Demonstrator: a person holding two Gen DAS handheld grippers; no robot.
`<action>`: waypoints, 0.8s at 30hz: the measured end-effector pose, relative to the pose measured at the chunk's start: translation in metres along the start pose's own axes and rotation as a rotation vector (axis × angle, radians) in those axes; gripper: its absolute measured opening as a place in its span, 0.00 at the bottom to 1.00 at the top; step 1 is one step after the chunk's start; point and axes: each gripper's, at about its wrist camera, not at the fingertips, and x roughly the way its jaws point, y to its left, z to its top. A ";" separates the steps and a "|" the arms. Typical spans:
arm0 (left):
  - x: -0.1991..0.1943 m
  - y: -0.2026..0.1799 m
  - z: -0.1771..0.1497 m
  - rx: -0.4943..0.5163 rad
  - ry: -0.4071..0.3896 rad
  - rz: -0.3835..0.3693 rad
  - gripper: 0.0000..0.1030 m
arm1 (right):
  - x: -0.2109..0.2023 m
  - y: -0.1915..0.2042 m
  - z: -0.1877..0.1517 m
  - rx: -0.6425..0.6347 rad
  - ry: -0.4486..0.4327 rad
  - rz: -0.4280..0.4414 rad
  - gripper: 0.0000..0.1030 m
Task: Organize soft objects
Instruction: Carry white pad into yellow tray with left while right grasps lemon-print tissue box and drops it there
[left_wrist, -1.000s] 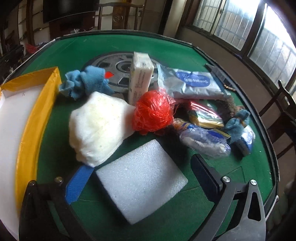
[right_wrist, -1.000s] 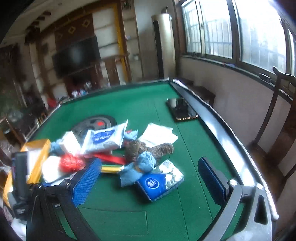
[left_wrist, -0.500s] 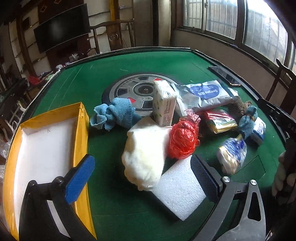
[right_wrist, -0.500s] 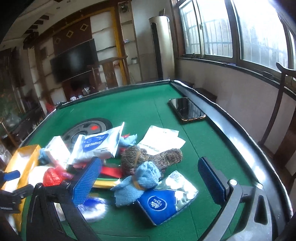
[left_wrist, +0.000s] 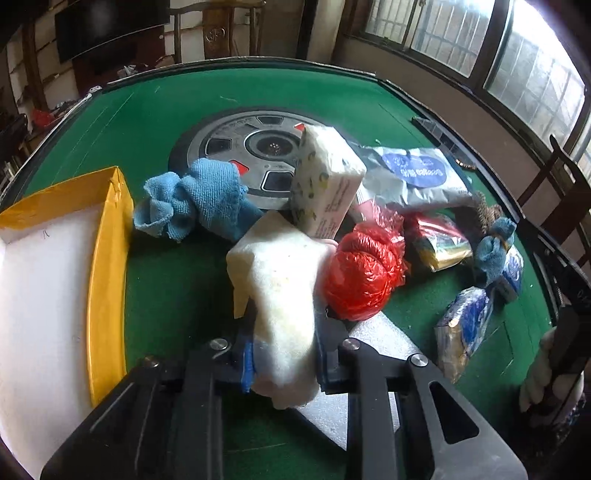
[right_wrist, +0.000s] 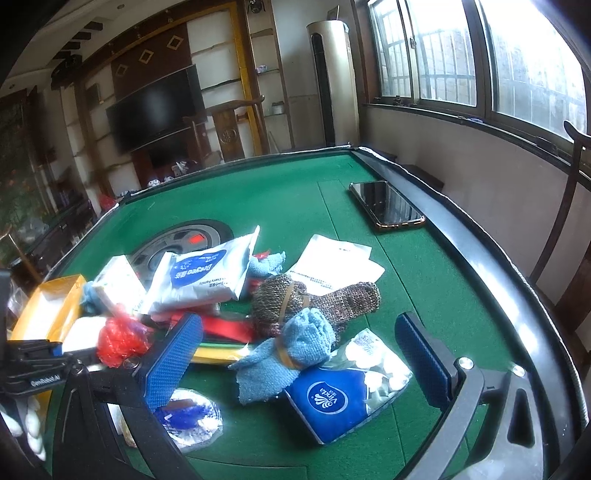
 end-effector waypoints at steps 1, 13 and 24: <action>-0.007 0.002 -0.002 -0.021 -0.018 -0.012 0.20 | 0.001 0.000 0.000 -0.003 0.001 -0.004 0.99; -0.120 0.032 -0.034 -0.081 -0.233 -0.070 0.21 | -0.006 0.051 0.010 -0.101 0.055 0.177 0.99; -0.147 0.096 -0.034 -0.171 -0.254 0.038 0.21 | 0.069 0.194 0.043 -0.287 0.241 0.245 0.56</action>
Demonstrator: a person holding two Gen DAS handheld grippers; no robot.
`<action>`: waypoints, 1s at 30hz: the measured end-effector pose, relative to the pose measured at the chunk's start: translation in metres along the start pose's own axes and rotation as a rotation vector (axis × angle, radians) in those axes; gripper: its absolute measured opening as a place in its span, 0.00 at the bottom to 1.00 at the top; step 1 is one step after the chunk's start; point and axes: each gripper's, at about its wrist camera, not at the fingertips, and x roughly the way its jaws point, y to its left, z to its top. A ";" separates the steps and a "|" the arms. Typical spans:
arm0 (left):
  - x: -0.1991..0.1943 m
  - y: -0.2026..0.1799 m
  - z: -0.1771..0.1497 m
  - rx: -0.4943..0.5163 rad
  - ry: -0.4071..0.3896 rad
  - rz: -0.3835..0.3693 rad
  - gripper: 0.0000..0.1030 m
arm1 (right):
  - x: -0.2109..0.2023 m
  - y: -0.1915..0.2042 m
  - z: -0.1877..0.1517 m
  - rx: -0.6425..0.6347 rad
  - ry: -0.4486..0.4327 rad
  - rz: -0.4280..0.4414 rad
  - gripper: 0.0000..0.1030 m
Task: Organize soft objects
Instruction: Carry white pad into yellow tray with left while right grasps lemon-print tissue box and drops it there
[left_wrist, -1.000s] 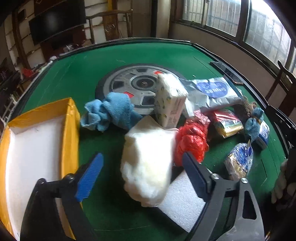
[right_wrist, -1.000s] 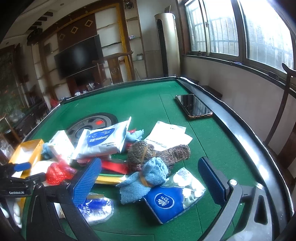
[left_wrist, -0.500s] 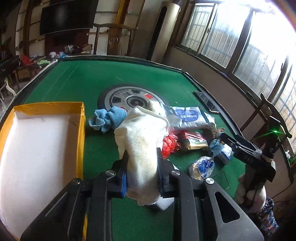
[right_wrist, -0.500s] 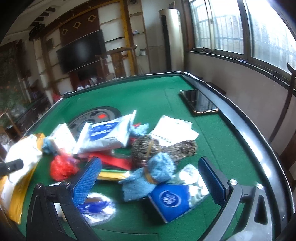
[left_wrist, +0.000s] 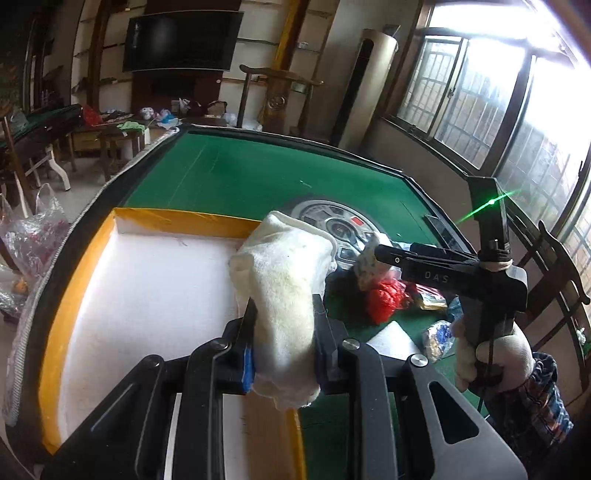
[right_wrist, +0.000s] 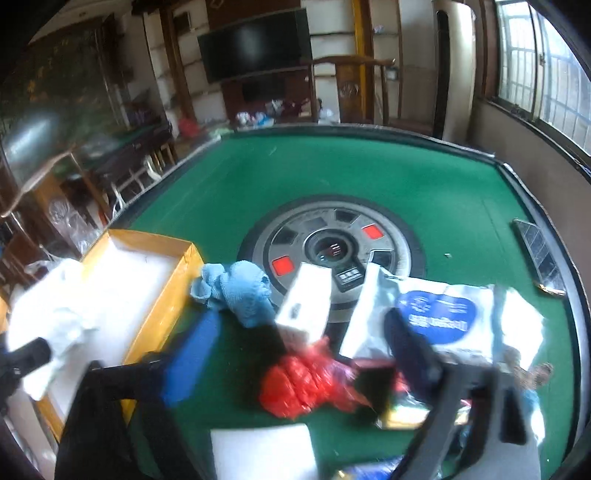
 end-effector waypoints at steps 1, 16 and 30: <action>0.000 0.007 0.002 -0.007 0.001 0.011 0.21 | 0.012 0.002 0.002 -0.001 0.034 -0.024 0.49; 0.050 0.086 0.026 -0.106 0.046 0.106 0.21 | -0.038 0.043 0.028 0.039 -0.018 0.290 0.19; 0.092 0.112 0.025 -0.202 0.073 0.085 0.47 | 0.093 0.124 0.035 0.027 0.273 0.392 0.28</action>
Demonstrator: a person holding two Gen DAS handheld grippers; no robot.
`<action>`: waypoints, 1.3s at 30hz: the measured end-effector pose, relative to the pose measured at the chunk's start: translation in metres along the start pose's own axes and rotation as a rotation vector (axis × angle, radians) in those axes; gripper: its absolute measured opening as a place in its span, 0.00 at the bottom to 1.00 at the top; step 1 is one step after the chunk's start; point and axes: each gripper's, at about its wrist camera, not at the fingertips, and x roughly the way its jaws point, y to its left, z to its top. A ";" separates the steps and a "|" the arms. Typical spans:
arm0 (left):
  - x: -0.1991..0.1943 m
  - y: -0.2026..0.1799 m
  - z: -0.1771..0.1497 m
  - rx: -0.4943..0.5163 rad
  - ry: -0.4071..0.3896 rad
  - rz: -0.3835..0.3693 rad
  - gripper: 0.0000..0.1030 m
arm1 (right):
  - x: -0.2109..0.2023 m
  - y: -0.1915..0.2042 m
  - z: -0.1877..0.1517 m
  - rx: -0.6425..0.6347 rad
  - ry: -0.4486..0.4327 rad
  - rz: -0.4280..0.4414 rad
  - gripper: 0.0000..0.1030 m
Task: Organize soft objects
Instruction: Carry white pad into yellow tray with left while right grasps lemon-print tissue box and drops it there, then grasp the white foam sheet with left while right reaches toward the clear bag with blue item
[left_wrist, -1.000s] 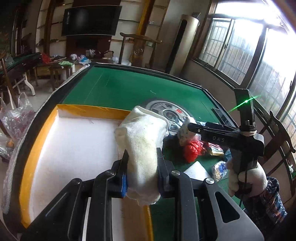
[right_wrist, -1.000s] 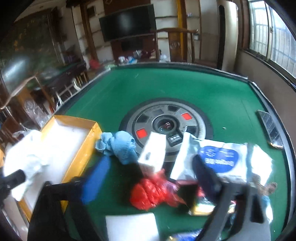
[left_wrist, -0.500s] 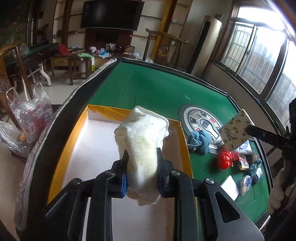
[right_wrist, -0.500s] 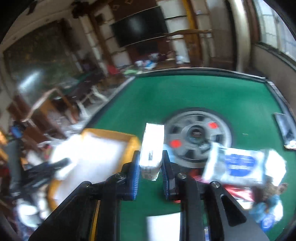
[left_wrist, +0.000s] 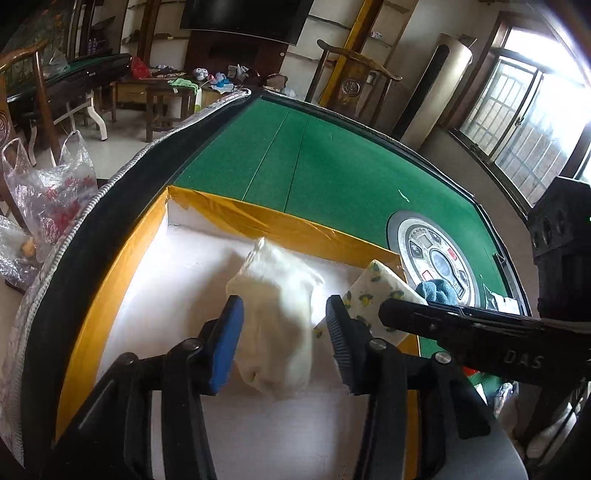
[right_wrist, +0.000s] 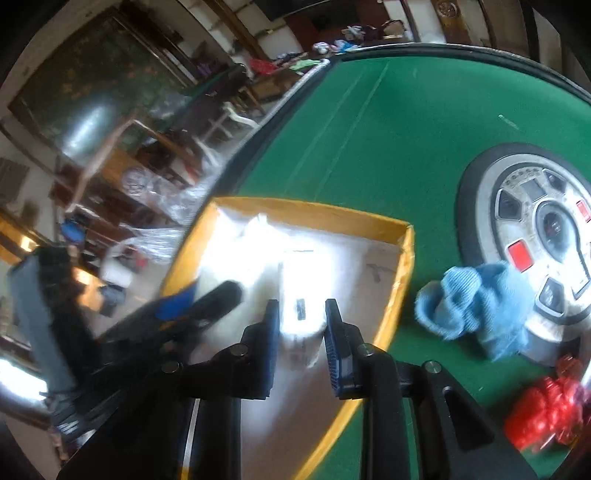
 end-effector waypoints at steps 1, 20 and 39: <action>-0.002 0.000 0.000 -0.005 -0.001 -0.006 0.49 | -0.002 0.001 0.001 -0.009 -0.004 -0.027 0.32; -0.059 -0.091 -0.030 0.146 -0.068 -0.111 0.66 | -0.115 -0.060 -0.040 0.022 -0.299 -0.203 0.57; 0.000 -0.218 -0.128 0.514 0.118 -0.152 0.66 | -0.190 -0.164 -0.157 0.184 -0.316 -0.276 0.57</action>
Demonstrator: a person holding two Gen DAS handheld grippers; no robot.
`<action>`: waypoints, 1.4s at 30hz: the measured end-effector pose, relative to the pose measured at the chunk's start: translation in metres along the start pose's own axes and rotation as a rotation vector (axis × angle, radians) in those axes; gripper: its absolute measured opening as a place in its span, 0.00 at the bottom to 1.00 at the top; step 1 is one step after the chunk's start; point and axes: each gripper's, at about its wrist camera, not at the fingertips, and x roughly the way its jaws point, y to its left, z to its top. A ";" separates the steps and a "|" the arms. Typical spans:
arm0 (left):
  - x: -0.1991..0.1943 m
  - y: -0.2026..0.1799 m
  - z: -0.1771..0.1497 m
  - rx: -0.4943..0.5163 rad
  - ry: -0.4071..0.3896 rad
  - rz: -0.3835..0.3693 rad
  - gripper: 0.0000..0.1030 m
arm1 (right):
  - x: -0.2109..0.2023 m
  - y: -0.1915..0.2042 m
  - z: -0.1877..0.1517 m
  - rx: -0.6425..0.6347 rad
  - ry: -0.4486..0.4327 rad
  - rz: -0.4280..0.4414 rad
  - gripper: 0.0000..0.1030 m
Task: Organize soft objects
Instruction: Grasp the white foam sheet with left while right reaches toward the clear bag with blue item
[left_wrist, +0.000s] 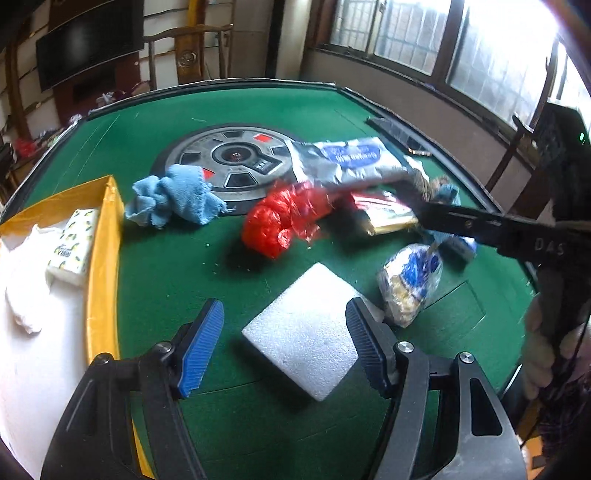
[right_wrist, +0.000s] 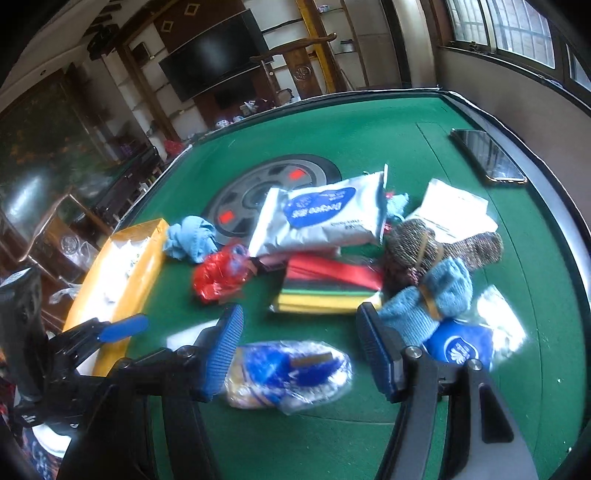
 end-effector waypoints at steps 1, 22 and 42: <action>0.004 -0.003 -0.001 0.020 0.000 0.005 0.66 | 0.000 -0.001 -0.003 -0.002 0.000 -0.009 0.57; -0.024 0.004 -0.002 0.013 -0.070 0.010 0.00 | -0.011 0.029 -0.001 -0.157 -0.043 -0.147 0.57; 0.018 -0.098 -0.028 0.529 -0.010 0.032 0.63 | 0.002 -0.027 -0.031 0.195 0.139 0.077 0.57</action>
